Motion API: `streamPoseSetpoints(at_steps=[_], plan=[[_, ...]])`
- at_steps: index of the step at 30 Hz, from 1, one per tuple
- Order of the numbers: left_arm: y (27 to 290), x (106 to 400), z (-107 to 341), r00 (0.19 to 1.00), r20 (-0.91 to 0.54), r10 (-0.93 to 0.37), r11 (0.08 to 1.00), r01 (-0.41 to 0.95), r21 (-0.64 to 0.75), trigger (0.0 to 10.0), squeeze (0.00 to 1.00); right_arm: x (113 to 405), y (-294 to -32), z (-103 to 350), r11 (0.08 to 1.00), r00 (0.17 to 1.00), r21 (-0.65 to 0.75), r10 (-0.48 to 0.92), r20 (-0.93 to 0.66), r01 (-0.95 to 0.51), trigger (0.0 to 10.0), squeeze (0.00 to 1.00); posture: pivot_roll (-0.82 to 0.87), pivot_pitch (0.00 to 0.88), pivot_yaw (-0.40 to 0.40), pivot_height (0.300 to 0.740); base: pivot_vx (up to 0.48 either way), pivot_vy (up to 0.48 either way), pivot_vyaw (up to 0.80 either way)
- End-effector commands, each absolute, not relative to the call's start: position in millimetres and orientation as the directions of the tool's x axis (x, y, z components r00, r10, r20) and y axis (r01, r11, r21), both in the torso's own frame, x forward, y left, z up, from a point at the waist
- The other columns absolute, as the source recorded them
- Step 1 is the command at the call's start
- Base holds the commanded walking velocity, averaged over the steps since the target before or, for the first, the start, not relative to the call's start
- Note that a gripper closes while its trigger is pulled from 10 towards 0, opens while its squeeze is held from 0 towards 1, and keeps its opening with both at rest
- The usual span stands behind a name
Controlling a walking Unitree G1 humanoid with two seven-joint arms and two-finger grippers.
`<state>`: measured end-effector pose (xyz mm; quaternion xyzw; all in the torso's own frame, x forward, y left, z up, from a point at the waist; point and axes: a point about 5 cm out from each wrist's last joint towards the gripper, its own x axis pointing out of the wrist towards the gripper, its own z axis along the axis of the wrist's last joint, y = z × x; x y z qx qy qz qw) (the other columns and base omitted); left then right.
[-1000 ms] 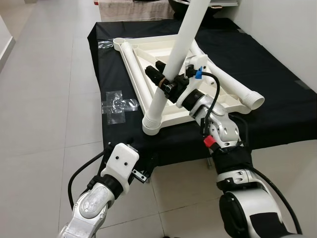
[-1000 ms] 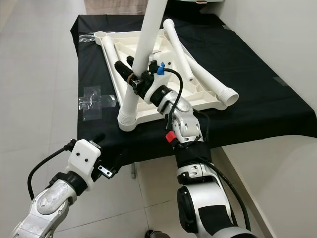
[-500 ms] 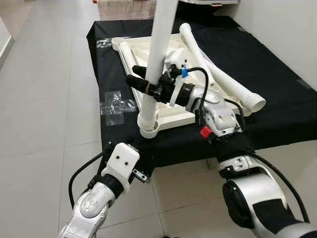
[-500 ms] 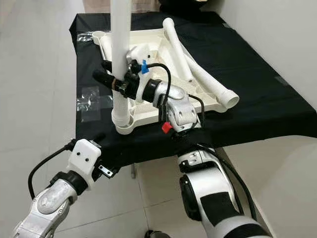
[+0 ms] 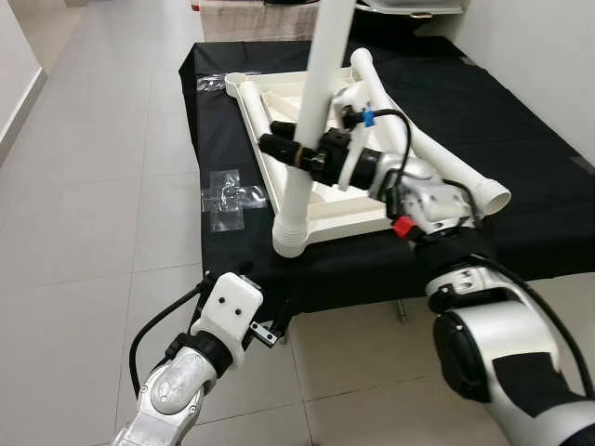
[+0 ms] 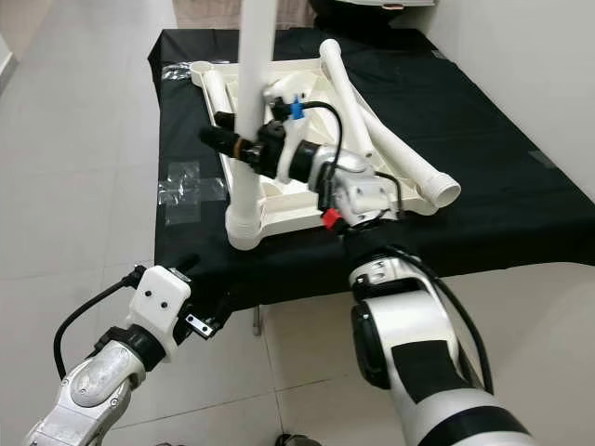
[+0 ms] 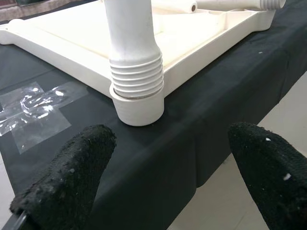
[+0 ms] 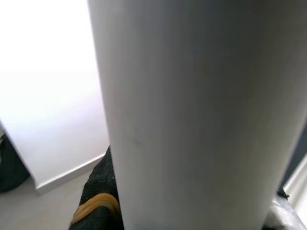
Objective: Building children table
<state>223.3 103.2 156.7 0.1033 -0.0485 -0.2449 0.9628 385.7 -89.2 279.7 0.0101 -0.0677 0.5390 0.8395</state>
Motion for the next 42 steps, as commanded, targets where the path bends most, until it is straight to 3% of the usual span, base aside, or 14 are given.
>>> streamPoseSetpoints(at_steps=[1, 14, 20, 28, 39, 42], plan=[[102, 221, 152, 0.871, 0.027, -0.49, 0.852, 0.472, 0.226, 10.0, 0.0, 384, -92, 259, 0.399, 0.398, -0.03, 0.916, 0.046, -0.916, 10.0, 0.0, 0.07, 0.146, -0.093, 0.74, 0.0, 0.0, 0.0], [101, 220, 152, 0.869, 0.026, -0.494, 0.849, 0.476, 0.228, 10.0, 0.0, 388, -88, 250, 0.426, 0.429, -0.101, 0.903, -0.005, -0.899, 10.0, 0.0, 0.08, 0.151, -0.091, 0.74, 0.0, 0.0, 0.0], [101, 219, 152, 0.87, 0.026, -0.493, 0.85, 0.475, 0.227, 10.0, 0.0, 387, -84, 245, 0.422, 0.425, -0.096, 0.905, -0.015, -0.902, 10.0, 0.0, 0.08, 0.156, -0.092, 0.74, 0.0, 0.0, 0.0], [101, 219, 152, 0.871, 0.026, -0.49, 0.851, 0.472, 0.23, 10.0, 0.0, 391, -78, 240, 0.486, 0.487, -0.079, 0.873, -0.005, -0.871, 10.0, 0.0, 0.08, 0.158, -0.094, 0.74, 0.0, 0.0, 0.0], [102, 219, 153, 0.873, 0.027, -0.486, 0.853, 0.468, 0.23, 10.0, 0.0, 390, -78, 235, 0.481, 0.485, -0.083, 0.874, -0.033, -0.873, 10.0, 0.0, 0.08, 0.161, -0.094, 0.74, 0.0, 0.0, 0.0], [101, 220, 152, 0.874, 0.028, -0.486, 0.854, 0.468, 0.23, 10.0, 0.0, 394, -81, 229, 0.563, 0.565, -0.057, 0.824, -0.042, -0.824, 10.0, 0.0, 0.07, 0.16, -0.093, 0.74, 0.0, 0.0, 0.0]])
